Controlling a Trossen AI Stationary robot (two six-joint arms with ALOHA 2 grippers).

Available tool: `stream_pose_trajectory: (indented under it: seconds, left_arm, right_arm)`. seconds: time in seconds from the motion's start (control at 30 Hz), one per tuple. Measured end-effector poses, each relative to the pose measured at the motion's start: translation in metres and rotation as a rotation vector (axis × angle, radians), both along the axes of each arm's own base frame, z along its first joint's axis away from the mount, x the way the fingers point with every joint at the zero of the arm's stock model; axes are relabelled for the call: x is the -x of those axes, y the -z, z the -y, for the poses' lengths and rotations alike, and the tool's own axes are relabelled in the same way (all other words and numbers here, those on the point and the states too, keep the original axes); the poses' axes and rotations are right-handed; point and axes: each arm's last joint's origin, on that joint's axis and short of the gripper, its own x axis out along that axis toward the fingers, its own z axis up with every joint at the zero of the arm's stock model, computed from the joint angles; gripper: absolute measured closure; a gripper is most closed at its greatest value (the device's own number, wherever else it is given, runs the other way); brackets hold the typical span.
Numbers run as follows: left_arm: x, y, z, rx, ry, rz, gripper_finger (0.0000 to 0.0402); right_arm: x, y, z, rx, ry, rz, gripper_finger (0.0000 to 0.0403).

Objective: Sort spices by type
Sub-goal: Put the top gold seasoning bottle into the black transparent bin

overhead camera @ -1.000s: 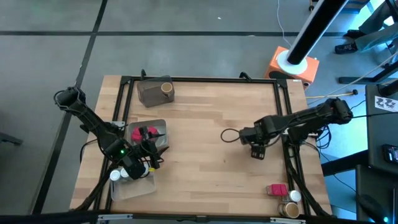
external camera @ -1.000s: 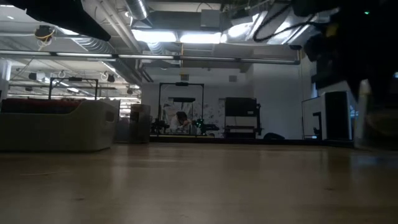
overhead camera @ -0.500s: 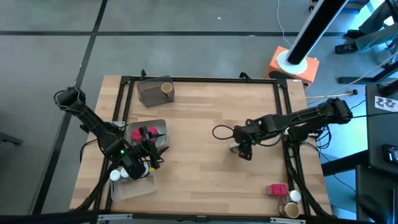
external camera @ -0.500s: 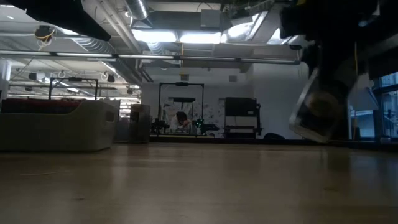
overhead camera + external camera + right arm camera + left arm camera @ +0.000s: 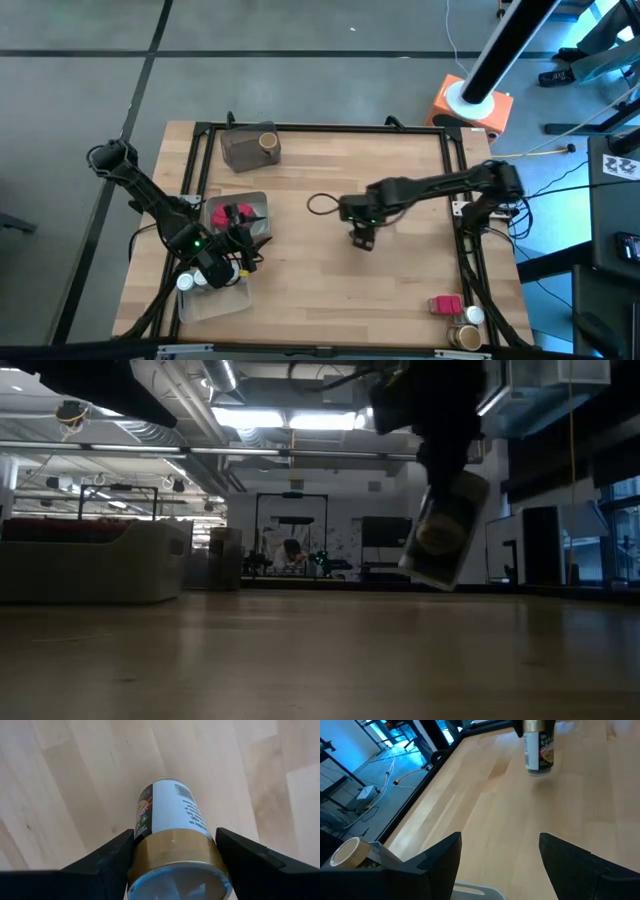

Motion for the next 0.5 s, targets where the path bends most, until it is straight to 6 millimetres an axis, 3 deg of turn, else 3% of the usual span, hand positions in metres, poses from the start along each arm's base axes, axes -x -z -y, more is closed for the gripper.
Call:
stream_pose_trajectory:
  seconds: [0.23,0.5]
  left_arm:
    - [0.000,0.000,0.000,0.000,0.001,-0.003,0.0149]
    - [0.000,0.000,0.000,-0.001,0.003,-0.003,0.0149]
  right_arm:
    - [-0.035,0.008,0.015,-0.038,0.028,-0.042,0.0135]
    - [-0.047,0.021,0.027,-0.063,0.054,-0.077,0.0135]
